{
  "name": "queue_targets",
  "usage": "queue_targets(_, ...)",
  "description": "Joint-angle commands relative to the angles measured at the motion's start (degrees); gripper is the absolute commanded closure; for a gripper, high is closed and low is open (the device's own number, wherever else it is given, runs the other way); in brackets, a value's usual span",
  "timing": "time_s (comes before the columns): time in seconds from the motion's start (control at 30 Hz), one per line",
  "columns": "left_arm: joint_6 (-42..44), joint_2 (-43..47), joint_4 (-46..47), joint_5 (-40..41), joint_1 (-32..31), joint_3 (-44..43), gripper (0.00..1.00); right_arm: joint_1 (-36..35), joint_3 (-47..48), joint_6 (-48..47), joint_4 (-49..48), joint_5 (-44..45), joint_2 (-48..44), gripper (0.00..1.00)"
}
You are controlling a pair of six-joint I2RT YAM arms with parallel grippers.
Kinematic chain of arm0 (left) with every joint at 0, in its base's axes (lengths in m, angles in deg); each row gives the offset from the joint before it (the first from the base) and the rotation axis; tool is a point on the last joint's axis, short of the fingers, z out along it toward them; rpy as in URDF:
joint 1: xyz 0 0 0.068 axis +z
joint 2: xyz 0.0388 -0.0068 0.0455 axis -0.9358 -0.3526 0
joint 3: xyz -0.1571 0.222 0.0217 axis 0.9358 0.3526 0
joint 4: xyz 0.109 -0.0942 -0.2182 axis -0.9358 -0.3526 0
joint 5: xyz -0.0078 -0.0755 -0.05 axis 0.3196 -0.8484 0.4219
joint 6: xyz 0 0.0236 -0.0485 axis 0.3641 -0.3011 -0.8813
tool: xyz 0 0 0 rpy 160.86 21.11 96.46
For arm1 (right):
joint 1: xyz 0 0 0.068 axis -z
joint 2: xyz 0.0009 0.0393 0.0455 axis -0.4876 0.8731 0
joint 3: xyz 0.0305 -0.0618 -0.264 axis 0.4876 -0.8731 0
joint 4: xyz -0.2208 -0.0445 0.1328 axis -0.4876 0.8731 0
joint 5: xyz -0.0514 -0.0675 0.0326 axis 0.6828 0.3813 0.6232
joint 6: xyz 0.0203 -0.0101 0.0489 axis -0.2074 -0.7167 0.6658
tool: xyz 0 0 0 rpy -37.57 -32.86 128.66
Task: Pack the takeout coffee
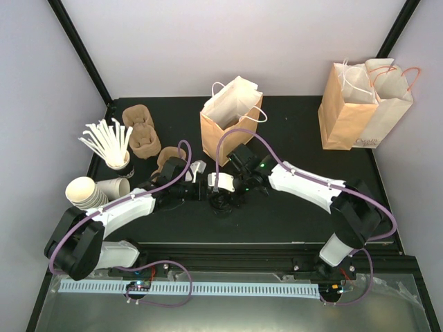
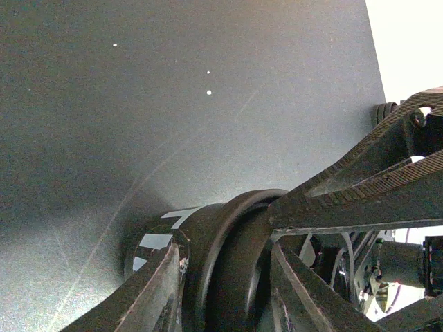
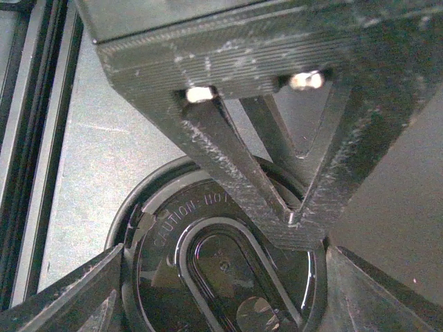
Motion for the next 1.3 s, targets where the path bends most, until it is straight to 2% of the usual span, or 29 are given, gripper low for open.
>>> queue_targets(0.0,1.56,-1.91,-9.32,1.35,-0.68,1.36,0.61,-2.48,-4.74,2.92,-1.91,2.47,-0.40,0.23)
queue_targets(0.1,1.54,-0.88,-10.03,1.70,-0.65,0.77,0.55,-2.61,-7.14,5.52,-4.98,3.40,-1.99,0.24)
queue_targets(0.5,1.28,13.84,-19.46,7.50,0.71,-4.93,0.24,-3.19,-12.69,17.94,-11.11,9.85,-7.98,0.27)
queue_targets(0.57,1.03,16.27,-20.88,8.11,1.14,-5.11,0.22,-3.27,-13.48,21.05,-12.27,10.46,-8.85,0.27)
queue_targets(0.77,-1.43,22.60,-23.82,6.70,1.95,-3.46,0.23,-3.79,-14.20,31.99,-14.15,14.23,-10.77,0.28)
queue_targets(0.9,-6.45,26.78,-21.41,1.37,2.16,1.96,0.31,-3.97,-15.10,37.11,-15.04,16.63,-12.30,0.28)
queue_targets(0.97,-10.20,28.39,-17.65,-2.80,2.16,5.94,0.37,-4.43,-15.32,37.97,-14.88,17.32,-12.68,0.28)
queue_targets(1.03,-14.61,29.15,-11.87,-7.19,2.20,10.93,0.39,-5.10,-15.51,37.94,-14.59,17.68,-12.79,0.28)
queue_targets(1.1,-19.46,28.70,-2.51,-11.34,2.15,15.97,0.40,-5.81,-15.47,37.92,-14.29,18.52,-12.54,0.28)
queue_targets(1.2,-23.25,26.06,6.37,-14.18,2.15,20.07,0.41,-6.61,-15.18,38.18,-13.97,19.17,-12.15,0.28)
queue_targets(1.27,-23.69,24.19,9.03,-14.78,2.11,20.39,0.41,-6.91,-15.17,38.58,-14.03,19.72,-12.20,0.28)
